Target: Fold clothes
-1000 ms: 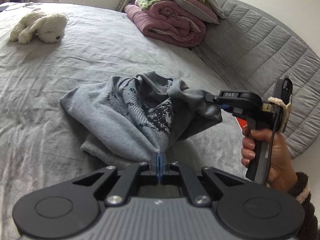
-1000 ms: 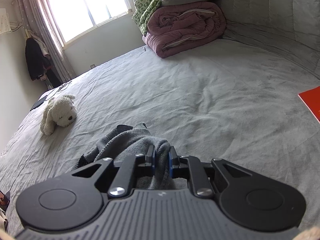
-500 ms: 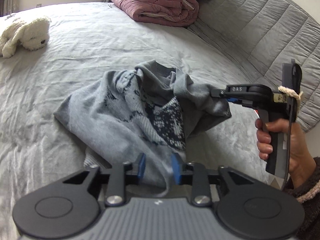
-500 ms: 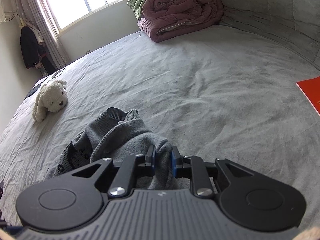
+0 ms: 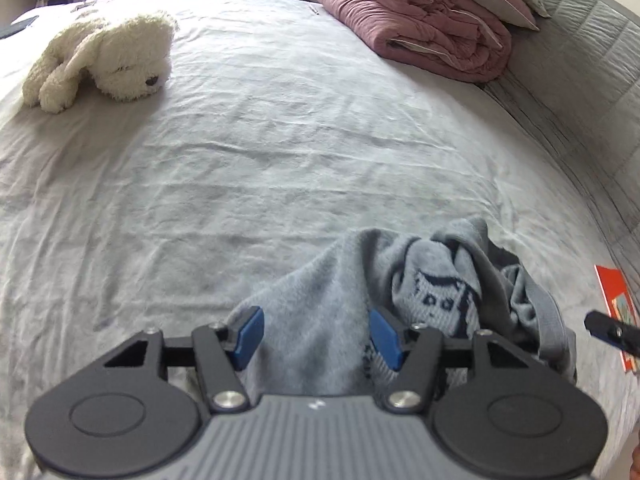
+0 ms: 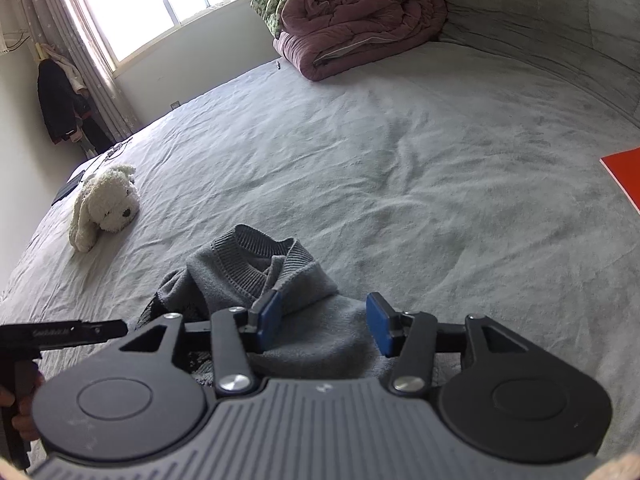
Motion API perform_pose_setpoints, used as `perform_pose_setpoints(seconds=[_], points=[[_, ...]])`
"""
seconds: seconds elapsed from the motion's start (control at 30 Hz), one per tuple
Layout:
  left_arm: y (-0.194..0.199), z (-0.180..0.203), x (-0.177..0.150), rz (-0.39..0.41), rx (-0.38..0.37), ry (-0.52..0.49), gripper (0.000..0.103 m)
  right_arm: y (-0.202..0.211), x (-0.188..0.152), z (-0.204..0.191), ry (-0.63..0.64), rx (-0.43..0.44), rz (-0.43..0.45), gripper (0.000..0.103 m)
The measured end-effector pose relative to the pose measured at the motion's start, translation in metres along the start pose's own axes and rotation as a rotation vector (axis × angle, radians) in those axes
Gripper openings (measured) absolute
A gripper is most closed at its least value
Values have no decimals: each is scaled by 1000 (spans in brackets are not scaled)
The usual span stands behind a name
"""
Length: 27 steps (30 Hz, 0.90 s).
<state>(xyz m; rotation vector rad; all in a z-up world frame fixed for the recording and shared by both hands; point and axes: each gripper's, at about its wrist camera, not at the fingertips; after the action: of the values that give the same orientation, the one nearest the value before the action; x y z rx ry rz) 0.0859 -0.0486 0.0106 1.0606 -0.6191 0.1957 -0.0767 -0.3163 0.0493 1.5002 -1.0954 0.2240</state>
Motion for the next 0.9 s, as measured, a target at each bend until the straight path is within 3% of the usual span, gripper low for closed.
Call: perform_pose_setpoints(seconds=[0.3, 0.5, 0.6, 0.67, 0.73, 0.9], points=[[-50, 6, 17, 6, -65, 71, 60, -15, 5, -5, -9, -9, -24, 57], [-66, 14, 18, -1, -85, 45, 51, -14, 3, -13, 34, 0, -26, 59], [-71, 11, 18, -6, -117, 46, 38, -14, 1, -20, 64, -14, -21, 60], [-71, 9, 17, -5, -135, 48, 10, -14, 0, -26, 78, -27, -15, 61], [-69, 8, 16, 4, -137, 45, 5, -13, -1, -31, 88, -34, -10, 62], [-53, 10, 15, 82, -90, 6, 4, -12, -3, -49, 125, -39, 0, 64]])
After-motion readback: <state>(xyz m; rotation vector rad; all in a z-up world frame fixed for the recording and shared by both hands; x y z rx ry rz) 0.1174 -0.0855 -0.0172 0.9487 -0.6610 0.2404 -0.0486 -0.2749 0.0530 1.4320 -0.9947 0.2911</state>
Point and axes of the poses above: each gripper's, at about its wrist camera, not at the fingertips, and y roughly against the way its jaws point, z to its right, x to its top, and after that the axes turned 4 degrees about -x, right-handed
